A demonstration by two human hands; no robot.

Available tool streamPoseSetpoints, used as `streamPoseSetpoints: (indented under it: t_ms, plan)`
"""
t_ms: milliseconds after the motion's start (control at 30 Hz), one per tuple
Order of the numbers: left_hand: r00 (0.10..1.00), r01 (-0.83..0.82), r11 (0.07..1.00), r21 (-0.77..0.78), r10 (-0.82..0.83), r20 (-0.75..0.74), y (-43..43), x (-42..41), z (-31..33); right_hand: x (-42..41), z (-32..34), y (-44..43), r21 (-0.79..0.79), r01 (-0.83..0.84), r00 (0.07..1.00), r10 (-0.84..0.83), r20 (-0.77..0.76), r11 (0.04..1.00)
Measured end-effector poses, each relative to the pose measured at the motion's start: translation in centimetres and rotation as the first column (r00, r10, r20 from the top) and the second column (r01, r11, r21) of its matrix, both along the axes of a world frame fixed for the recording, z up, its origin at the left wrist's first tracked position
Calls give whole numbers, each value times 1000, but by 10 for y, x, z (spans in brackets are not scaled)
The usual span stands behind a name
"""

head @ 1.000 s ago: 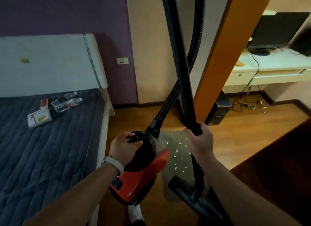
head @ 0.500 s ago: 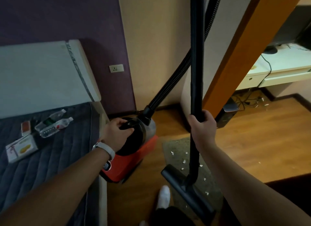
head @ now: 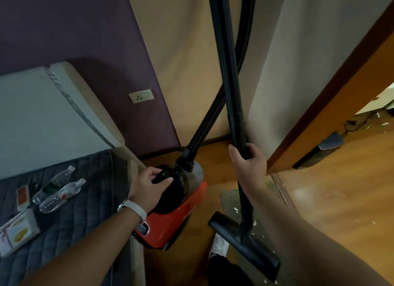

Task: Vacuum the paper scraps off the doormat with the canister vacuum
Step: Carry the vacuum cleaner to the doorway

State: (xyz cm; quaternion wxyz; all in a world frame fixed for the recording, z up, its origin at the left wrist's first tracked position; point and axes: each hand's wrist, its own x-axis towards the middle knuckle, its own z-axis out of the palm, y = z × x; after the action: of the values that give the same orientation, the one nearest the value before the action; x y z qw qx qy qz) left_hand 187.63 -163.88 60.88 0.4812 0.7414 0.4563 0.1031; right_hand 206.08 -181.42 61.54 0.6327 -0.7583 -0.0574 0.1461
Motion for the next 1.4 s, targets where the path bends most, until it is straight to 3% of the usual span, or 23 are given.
streamPoseSetpoints:
  t_ms: [533,867,1233,1400]
  plan:
    - [969,195,981,-19,-196,-151,152,143,-125,115,-105,126,-71,140,990,-140,9,988]
    - [944,315,949,28,-310,-114,204,193,-282,134,-272,170,-15,273,961,-273,-30,962]
    - [958,288,955,72,-288,-17,237,245,-481,195,-453,185,69,267,950,-275,146,961]
    - [932,363,921,142,-357,-65,242,269,-538,207,-521,193,112,268,947,-283,151,957]
